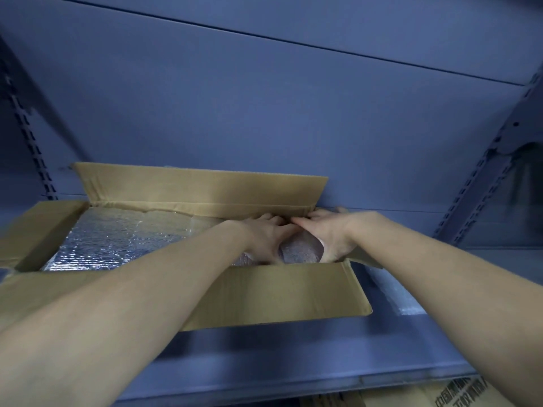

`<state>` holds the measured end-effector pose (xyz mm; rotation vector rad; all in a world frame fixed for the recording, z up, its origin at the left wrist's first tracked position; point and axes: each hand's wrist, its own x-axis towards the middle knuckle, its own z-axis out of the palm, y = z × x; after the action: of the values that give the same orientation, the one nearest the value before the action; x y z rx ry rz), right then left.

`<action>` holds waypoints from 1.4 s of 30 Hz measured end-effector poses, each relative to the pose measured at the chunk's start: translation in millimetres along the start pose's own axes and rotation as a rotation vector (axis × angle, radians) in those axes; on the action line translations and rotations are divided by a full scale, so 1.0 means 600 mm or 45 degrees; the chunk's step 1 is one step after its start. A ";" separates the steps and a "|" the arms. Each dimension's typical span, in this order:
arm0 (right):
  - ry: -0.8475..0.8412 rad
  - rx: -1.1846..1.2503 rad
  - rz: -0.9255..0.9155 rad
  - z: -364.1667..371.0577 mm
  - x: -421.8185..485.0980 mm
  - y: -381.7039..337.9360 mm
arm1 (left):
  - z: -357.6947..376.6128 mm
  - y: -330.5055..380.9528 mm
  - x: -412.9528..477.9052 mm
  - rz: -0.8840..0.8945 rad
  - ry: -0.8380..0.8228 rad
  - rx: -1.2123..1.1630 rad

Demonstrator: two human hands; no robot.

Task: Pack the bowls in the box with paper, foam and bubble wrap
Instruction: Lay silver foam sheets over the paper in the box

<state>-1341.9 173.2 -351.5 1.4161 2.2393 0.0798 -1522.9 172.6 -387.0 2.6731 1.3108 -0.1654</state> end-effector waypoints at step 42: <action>0.226 0.310 -0.142 -0.005 -0.055 -0.018 | 0.010 -0.023 -0.035 0.097 0.249 -0.201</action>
<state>-1341.0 140.1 -340.1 1.4522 2.5410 -0.1127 -1546.9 163.4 -390.6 2.6517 1.2136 0.2055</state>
